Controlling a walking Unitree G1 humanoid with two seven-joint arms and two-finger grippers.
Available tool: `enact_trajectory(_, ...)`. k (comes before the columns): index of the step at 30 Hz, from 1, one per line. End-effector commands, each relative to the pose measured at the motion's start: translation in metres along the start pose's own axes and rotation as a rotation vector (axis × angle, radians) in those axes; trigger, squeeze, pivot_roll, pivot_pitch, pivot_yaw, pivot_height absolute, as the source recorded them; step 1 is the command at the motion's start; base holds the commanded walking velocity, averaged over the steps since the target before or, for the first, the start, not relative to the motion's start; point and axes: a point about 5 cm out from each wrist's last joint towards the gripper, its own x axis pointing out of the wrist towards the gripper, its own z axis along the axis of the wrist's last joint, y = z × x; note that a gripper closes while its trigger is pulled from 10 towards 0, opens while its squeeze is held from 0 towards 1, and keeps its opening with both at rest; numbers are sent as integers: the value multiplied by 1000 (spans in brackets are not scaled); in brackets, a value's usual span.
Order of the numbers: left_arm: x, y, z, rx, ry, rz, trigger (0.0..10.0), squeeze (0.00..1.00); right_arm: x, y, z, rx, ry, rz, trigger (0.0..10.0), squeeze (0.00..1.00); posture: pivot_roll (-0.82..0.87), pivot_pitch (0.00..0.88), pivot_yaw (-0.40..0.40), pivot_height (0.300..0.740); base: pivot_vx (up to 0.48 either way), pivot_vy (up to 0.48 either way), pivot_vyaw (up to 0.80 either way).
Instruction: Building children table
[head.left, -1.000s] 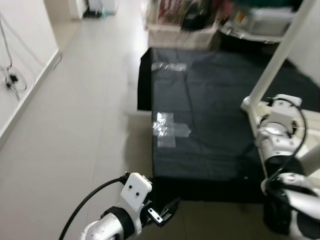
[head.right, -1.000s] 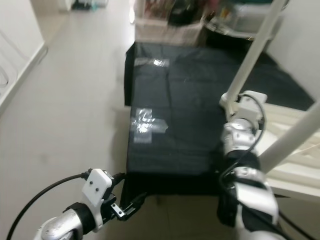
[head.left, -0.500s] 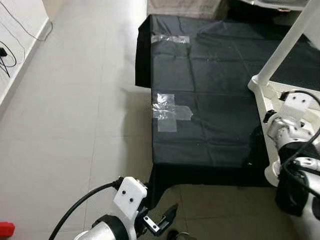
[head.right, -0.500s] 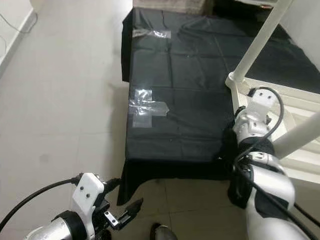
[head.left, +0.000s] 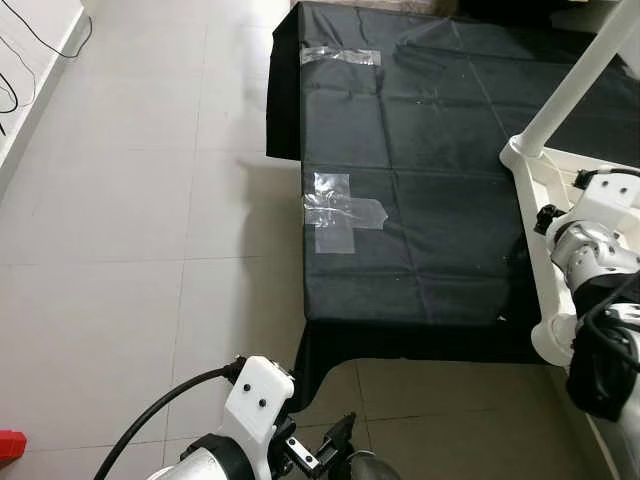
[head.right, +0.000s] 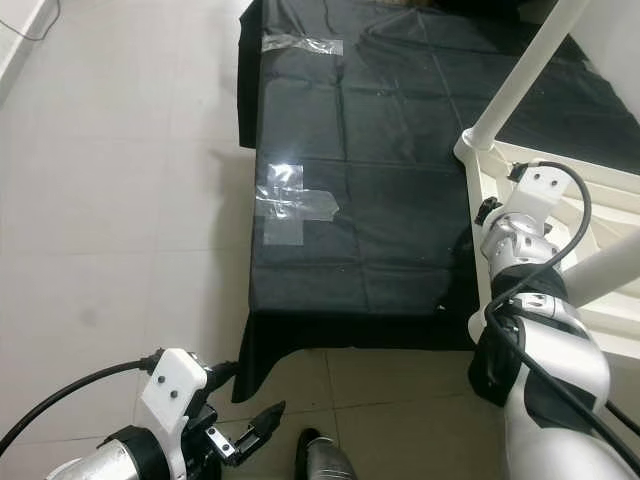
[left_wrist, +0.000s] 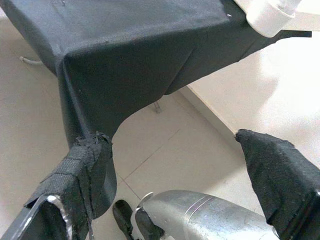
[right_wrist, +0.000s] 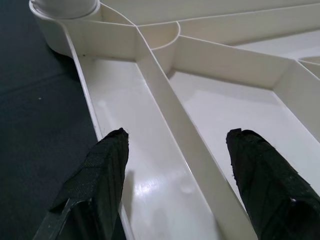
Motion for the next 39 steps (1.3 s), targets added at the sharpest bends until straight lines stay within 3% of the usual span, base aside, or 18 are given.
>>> enact_trajectory(1,-1,-4,-4,-22,27,-12,10000,0,2,-4,-22,-40,96,1,10000,0,99,303,-141,740,0,0,0)
enact_trajectory(5,-1,-4,-4,-24,31,-11,10000,0,1,-5,-33,-85,143,10,10000,0,99,300,-142,740,0,0,0)
enact_trajectory(14,-1,-4,-3,-27,36,-11,10000,0,1,-4,-37,-93,164,52,10000,0,100,299,-139,740,0,0,0)
enact_trajectory(20,0,-5,-3,-31,38,-14,10000,0,3,-5,-18,-14,49,65,10000,0,99,296,-137,740,0,0,0)
enact_trajectory(23,1,-4,-3,-33,39,-14,10000,0,3,-6,-11,-17,2,55,10000,0,99,294,-140,740,0,0,0)
enact_trajectory(28,1,-4,-3,-35,41,-15,10000,0,2,-3,-12,-59,-6,89,10000,0,99,292,-140,740,0,0,0)
enact_trajectory(39,2,-3,-4,-38,45,-17,10000,0,2,3,-12,-58,-13,128,10000,0,96,289,-141,740,0,0,0)
